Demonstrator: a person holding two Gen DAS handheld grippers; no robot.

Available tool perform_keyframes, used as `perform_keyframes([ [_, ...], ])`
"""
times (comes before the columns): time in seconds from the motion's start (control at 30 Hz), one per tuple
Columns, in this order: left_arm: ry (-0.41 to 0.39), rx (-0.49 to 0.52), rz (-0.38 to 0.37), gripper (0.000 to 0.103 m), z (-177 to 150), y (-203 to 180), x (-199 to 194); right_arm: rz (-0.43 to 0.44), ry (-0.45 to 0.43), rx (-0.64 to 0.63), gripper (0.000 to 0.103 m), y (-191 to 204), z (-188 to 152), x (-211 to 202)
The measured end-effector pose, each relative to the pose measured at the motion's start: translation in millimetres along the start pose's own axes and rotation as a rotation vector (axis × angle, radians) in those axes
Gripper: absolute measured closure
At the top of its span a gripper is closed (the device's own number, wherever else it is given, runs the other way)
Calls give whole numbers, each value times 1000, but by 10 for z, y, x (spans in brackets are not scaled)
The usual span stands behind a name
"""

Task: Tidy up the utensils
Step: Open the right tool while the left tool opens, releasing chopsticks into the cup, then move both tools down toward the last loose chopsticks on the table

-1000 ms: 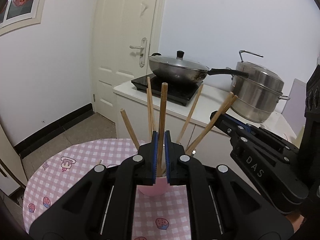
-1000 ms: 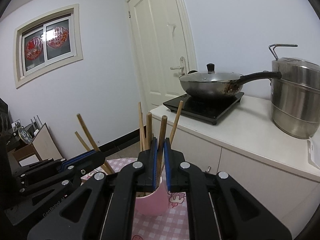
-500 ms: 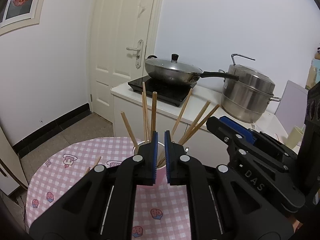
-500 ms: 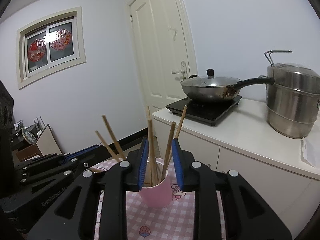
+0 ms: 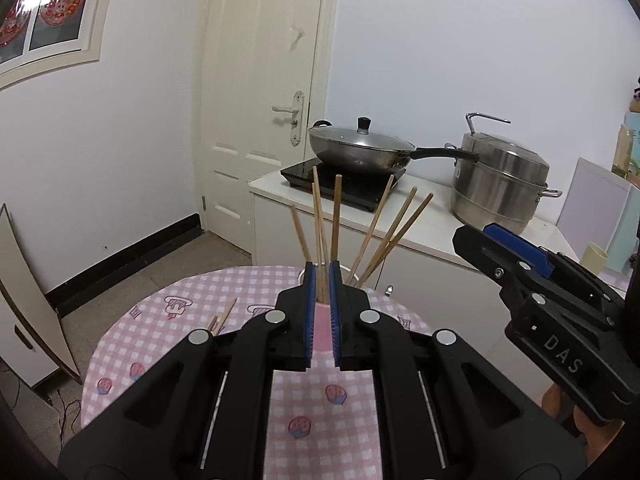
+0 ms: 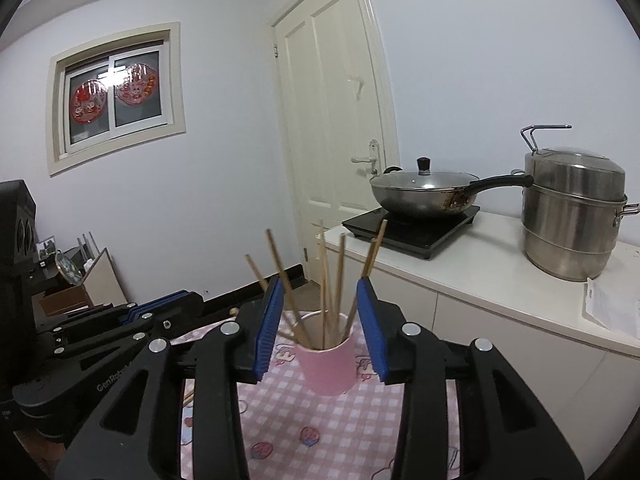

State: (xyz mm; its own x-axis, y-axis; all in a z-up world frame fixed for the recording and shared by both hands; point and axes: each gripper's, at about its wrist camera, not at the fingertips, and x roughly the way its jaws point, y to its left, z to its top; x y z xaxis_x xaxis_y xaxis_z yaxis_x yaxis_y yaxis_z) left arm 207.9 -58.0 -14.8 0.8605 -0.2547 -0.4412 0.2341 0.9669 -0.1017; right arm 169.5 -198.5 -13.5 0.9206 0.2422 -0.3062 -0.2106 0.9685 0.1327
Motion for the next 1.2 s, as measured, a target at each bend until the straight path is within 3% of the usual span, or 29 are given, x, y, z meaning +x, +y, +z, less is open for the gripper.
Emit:
perform_keyframes([
  [0.03,-5,0,4,95,-15,14,-53,4,0,-4,65,39,-15,-29],
  [0.1,-14,-4,7,80,-47,39,-146,13,2,-11,65,106,-46,-73],
  [0.17,-42,-10,20,57,-88,63,-269,18,1,-17,64,171,-80,-126],
  [0.3,-73,4,54,57,-154,98,-457,28,-4,-27,63,305,-140,-222],
  [0.37,-102,12,76,45,-190,128,-573,31,-9,-34,61,377,-182,-265],
  [0.47,-142,21,109,35,-252,181,-707,29,-13,-47,59,469,-234,-312],
  [0.83,-147,4,224,22,-440,704,-864,54,36,-56,51,803,-439,-185],
  [1.1,-53,-6,228,22,-627,1218,-711,63,137,-70,49,1051,-697,200],
  [1.2,18,-17,188,22,-688,1392,-525,66,190,-68,49,1138,-804,391],
])
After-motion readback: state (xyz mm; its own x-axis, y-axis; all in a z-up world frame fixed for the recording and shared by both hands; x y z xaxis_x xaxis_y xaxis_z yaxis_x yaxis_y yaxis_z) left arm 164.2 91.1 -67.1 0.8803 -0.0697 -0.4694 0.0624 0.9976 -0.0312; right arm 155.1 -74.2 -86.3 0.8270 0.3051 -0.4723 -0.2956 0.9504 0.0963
